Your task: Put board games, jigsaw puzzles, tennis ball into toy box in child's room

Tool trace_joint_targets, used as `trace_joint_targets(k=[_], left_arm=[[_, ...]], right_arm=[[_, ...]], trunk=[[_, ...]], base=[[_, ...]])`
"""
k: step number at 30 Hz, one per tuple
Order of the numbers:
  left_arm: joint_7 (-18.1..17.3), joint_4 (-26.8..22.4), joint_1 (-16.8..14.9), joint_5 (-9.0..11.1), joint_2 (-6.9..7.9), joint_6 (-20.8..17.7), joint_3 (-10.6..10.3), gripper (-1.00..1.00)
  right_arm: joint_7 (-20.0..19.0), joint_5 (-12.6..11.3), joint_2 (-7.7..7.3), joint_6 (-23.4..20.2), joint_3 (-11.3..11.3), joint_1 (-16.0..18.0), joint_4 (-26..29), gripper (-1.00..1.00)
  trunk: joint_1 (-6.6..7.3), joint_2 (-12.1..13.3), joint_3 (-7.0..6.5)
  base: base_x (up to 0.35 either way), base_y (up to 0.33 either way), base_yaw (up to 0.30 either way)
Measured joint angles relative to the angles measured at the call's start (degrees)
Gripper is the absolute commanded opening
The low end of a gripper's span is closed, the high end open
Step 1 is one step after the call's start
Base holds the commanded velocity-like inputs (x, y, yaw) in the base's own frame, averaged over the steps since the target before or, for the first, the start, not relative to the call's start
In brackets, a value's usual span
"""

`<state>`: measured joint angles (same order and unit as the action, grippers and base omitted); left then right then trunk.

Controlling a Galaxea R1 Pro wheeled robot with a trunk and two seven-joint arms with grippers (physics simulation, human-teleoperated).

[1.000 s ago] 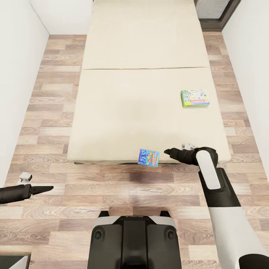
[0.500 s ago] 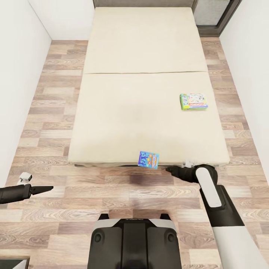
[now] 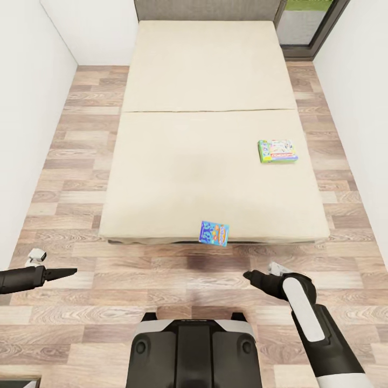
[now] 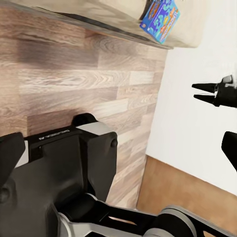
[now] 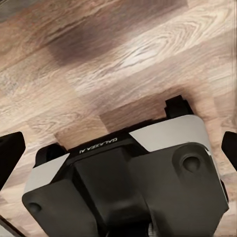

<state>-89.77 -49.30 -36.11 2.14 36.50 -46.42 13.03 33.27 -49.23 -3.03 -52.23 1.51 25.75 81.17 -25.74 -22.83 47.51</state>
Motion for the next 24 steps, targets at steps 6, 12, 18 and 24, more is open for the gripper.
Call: trace_joint_targets(k=[6, 12, 18, 24], left_arm=[[0.0, 0.0, 0.0, 0.0, 0.04, 0.0, 0.01, 1.0], [0.0, 0.0, 0.0, 0.0, 0.04, 0.0, 0.0, 1.0], [0.0, 0.0, 0.0, 0.0, 0.03, 0.0, 0.0, 1.0], [0.0, 0.03, 0.0, -0.01, -0.03, 0.0, 0.0, 1.0]], right_arm=[[-0.04, 0.03, -1.79, 2.36, 0.0, -3.44, 0.21, 1.0], [-0.17, -0.04, -3.48, 3.39, 0.09, -4.44, 0.58, 1.0], [-0.24, -0.1, -4.0, 3.7, -0.27, -4.7, 0.42, 1.0], [-0.32, -0.07, -4.15, 3.82, -1.7, -4.75, -0.34, 1.0]], trunk=[[0.0, 0.0, -0.57], [0.0, 0.0, -1.15], [0.0, 0.0, -1.72], [0.0, 0.0, -2.29]], base=[[0.0, 0.0, 0.0], [0.0, 0.0, 0.0], [0.0, 0.0, 0.0], [0.0, 0.0, 0.0]])
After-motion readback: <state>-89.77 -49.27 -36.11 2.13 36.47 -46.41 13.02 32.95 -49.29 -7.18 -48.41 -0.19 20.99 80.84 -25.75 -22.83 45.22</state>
